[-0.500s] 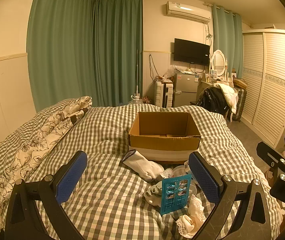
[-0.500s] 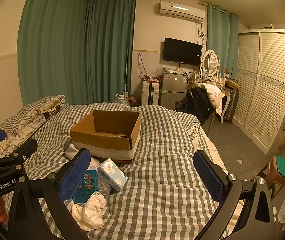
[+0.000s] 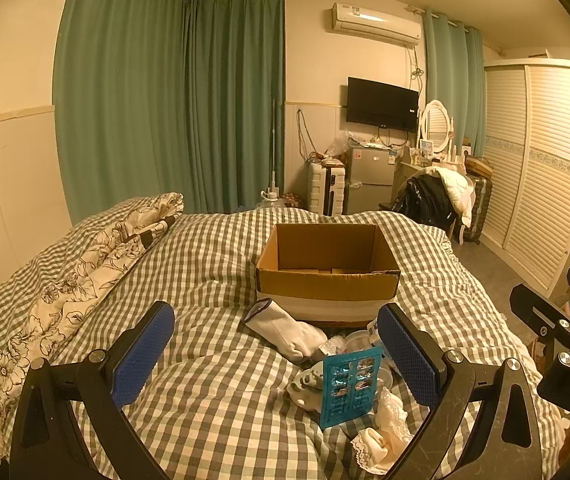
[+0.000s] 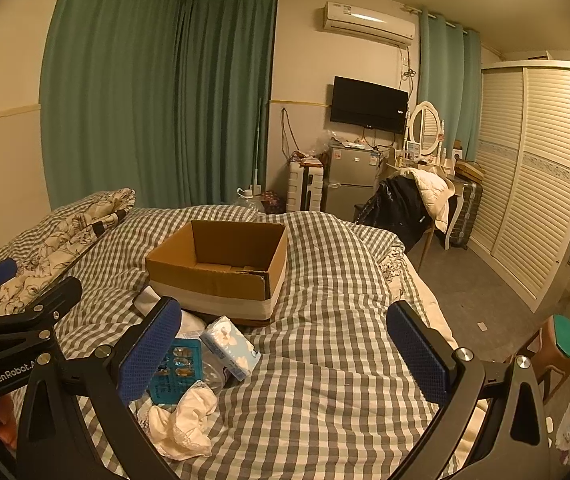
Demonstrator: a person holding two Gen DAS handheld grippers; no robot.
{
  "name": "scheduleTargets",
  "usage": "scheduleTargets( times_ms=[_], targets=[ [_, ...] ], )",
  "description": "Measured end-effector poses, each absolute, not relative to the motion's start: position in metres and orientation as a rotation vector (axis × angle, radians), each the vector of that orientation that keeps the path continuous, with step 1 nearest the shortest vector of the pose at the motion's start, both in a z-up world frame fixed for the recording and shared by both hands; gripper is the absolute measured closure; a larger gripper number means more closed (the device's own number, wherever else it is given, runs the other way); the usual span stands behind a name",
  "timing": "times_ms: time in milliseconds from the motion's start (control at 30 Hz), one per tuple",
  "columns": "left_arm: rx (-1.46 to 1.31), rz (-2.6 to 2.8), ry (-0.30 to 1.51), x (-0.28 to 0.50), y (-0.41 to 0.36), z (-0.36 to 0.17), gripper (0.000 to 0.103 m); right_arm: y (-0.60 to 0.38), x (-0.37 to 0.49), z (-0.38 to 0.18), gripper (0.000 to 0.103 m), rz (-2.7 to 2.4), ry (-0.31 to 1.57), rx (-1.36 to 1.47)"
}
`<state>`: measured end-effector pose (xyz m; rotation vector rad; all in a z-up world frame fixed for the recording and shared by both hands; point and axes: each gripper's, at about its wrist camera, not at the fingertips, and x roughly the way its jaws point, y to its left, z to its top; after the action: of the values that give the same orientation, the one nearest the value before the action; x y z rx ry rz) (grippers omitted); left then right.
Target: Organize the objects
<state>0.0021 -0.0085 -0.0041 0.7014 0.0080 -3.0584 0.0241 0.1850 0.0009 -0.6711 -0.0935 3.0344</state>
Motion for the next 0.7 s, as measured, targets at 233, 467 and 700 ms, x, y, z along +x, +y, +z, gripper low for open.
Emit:
scheduleTargets(
  times_ms=[233, 467, 700],
  targets=[
    [0.693, -3.066, 0.008, 0.007, -0.007, -0.004, 0.0, 0.182, 0.027, 0.004, 0.0, 3.043, -0.104, -0.66],
    [0.7, -3.064, -0.003, 0.01, -0.009, -0.001, 0.0, 0.179, 0.032, 0.01, 0.0, 3.054, -0.116, -0.643],
    [0.714, -3.075, 0.006, 0.017, -0.015, -0.002, 0.0, 0.171, 0.037, 0.015, 0.0, 3.077, -0.144, -0.632]
  ],
)
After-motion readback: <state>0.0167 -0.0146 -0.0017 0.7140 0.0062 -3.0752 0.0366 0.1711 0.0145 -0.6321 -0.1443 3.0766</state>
